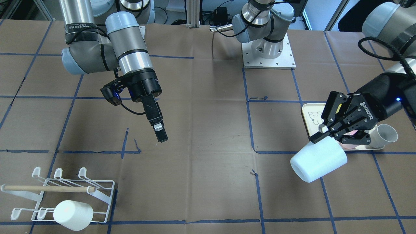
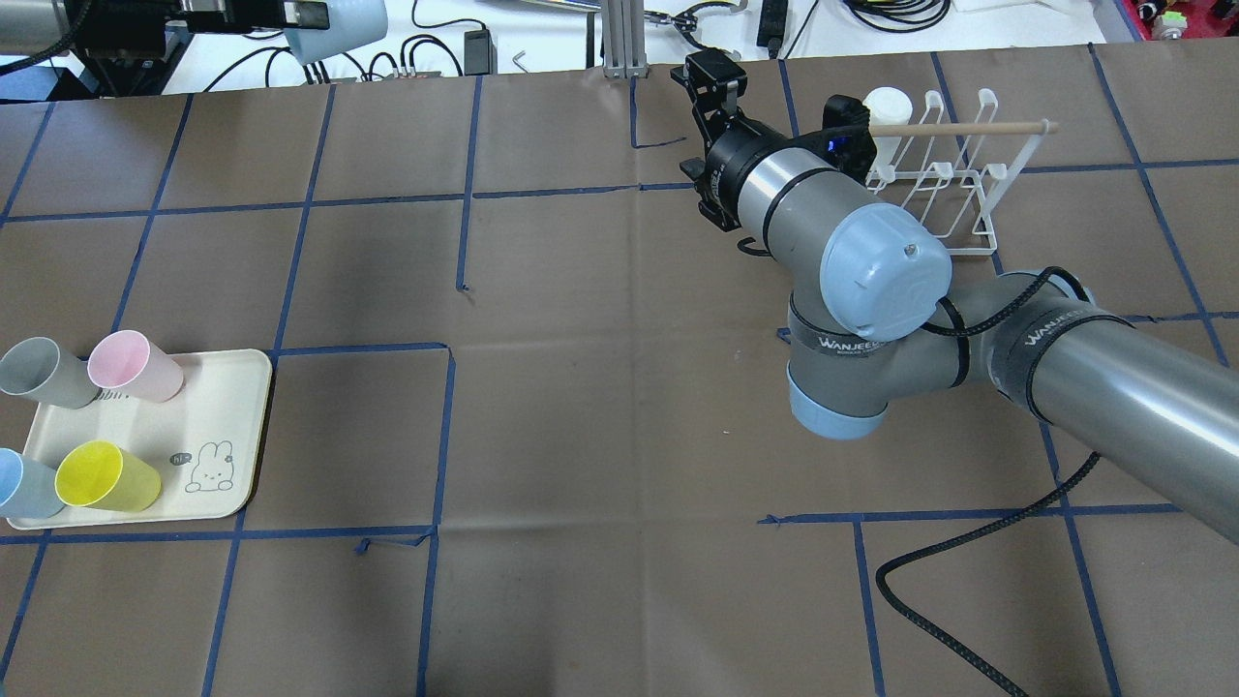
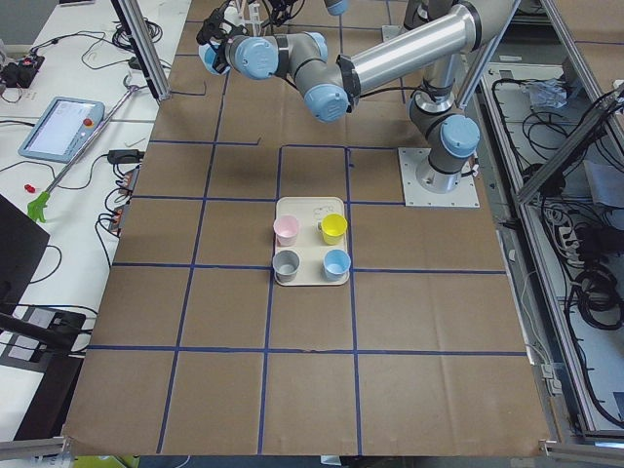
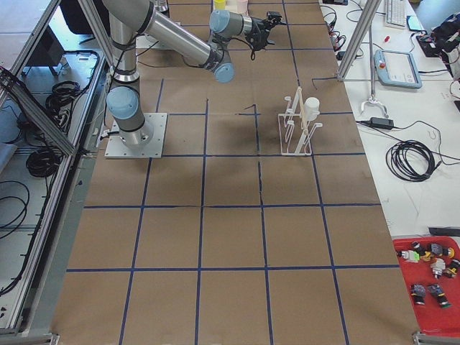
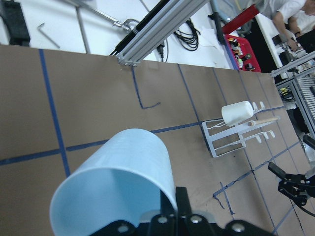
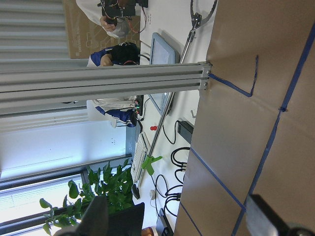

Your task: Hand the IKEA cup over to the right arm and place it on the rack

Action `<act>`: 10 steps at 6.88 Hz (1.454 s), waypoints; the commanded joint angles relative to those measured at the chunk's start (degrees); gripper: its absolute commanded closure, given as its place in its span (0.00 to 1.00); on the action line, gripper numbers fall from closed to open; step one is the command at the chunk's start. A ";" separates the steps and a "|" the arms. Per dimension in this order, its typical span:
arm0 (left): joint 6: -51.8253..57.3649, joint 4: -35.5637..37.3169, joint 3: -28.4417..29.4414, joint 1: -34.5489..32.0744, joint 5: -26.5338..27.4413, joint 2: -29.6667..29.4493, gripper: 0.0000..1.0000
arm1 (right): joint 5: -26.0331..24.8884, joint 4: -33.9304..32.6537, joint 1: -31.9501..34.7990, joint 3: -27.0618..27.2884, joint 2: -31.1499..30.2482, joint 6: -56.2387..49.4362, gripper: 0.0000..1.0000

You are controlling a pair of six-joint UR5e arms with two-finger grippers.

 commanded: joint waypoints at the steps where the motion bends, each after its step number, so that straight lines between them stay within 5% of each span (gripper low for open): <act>1: -0.46 20.26 -11.18 -2.65 -4.19 -0.47 1.00 | 0.94 0.56 0.30 -0.42 0.02 0.05 0.00; 3: -1.60 34.88 -17.09 -4.58 -6.84 -1.00 1.00 | 8.31 1.70 0.66 -0.51 0.02 0.75 0.00; 10: -14.13 72.18 -28.98 -12.68 -5.27 -4.69 1.00 | 3.42 4.78 5.40 -2.10 -0.42 1.10 0.01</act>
